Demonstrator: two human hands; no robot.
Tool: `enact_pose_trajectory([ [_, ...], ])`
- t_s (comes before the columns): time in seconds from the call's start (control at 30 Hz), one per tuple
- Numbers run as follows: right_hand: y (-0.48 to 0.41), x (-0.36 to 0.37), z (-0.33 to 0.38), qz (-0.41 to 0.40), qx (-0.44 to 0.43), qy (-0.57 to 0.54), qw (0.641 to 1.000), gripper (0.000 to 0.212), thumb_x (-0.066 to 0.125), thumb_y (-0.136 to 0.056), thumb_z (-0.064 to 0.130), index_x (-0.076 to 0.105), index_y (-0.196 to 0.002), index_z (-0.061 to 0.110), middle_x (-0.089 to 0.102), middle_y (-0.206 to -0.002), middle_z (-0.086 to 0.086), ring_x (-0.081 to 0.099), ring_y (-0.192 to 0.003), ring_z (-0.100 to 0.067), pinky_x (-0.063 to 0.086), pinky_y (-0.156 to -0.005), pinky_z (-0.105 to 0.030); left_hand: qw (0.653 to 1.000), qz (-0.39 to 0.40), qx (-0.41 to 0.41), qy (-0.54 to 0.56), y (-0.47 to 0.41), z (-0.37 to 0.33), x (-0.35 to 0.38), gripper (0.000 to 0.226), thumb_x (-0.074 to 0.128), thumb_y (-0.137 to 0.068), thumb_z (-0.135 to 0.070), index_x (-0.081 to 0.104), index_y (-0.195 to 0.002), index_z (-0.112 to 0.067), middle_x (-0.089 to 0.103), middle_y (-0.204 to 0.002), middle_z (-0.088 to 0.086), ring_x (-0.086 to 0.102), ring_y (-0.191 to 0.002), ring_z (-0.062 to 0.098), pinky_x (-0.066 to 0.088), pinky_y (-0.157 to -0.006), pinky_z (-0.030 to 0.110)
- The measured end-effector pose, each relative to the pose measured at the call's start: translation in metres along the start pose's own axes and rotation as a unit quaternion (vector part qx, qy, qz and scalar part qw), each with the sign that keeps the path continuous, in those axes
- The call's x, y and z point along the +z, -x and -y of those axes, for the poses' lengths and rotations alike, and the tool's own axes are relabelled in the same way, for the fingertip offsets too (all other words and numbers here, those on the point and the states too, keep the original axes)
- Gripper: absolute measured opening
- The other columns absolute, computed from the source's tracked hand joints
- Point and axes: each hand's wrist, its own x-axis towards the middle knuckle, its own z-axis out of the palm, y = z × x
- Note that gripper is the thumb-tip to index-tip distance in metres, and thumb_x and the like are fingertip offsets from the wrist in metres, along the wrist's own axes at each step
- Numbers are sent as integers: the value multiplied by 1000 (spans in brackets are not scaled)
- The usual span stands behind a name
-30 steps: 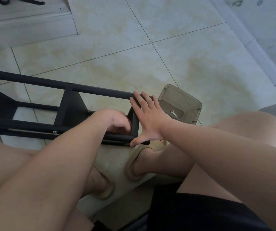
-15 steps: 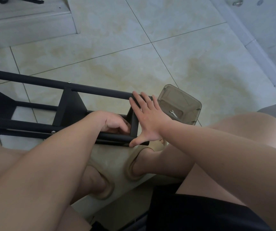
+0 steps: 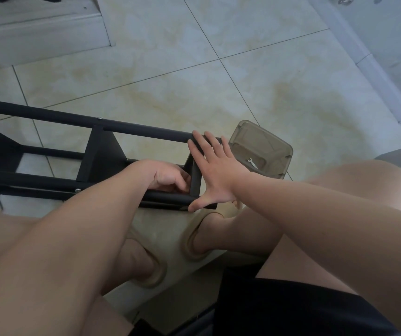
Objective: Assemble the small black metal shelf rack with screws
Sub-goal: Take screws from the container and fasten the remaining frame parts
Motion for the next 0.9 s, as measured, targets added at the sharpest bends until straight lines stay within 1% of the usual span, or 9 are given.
enact_pose_trajectory([
  [0.1,0,0,0,1,0,0,1000,154,50,-54,101,-12,-160,8,-21,-166,-14,-19,-153,-39,-5,-122,-59,1000,-10,-14,-9,1,0,0,23,54,-92,1,69,-108,-3,71,-102,15,66,-97,29,49,-96,40],
  [0.2,-1,1,0,0,2,-1,1000,154,49,-54,102,-12,-160,8,-20,-167,-14,-18,-153,-39,-5,-122,-59,996,-55,-45,-53,1,0,2,24,65,-87,-16,75,-104,-3,75,-95,13,67,-93,30,49,-100,45],
  [0.37,-1,1,0,2,2,2,1000,155,47,-53,103,-13,-160,8,-21,-167,-13,-18,-153,-38,-4,-122,-60,989,-99,-32,-108,3,-2,3,39,70,-73,-25,75,-105,-4,73,-110,18,67,-102,29,47,-106,51],
  [0.43,-1,1,0,3,2,3,1000,155,46,-52,103,-13,-160,8,-21,-166,-13,-19,-153,-38,-4,-122,-60,990,-96,-11,-104,5,-3,5,47,67,-65,-23,74,-106,-2,72,-111,19,64,-97,27,46,-105,50],
  [0.53,-1,1,0,2,2,3,1000,155,46,-52,103,-12,-160,8,-21,-166,-13,-19,-153,-38,-4,-122,-60,995,-78,1,-68,7,-3,5,42,66,-62,-18,74,-101,-5,68,-99,18,60,-93,28,48,-96,46],
  [0.63,-1,1,0,2,2,1,1000,155,47,-52,103,-13,-160,8,-22,-166,-13,-20,-153,-38,-4,-122,-60,997,-62,-1,-42,6,0,3,29,67,-73,-11,73,-101,-9,67,-100,17,60,-95,30,46,-100,48],
  [0.7,-1,1,1,2,2,0,1000,155,48,-52,102,-13,-160,8,-22,-166,-13,-20,-153,-38,-4,-122,-60,996,-78,-3,-35,3,2,1,20,64,-83,-8,75,-100,-9,72,-98,13,64,-97,29,49,-97,43],
  [0.77,-1,1,1,1,4,2,1000,155,48,-52,102,-13,-160,8,-22,-166,-13,-19,-153,-38,-4,-122,-60,995,-83,-10,-47,2,3,1,22,65,-85,-12,76,-104,-9,77,-98,7,68,-100,28,50,-95,38],
  [0.9,-1,2,0,1,4,4,1000,156,47,-51,103,-14,-159,8,-23,-166,-14,-19,-152,-39,-4,-122,-61,994,-85,-6,-71,3,1,2,28,71,-69,-21,78,-95,-11,76,-94,6,67,-96,25,48,-95,36],
])
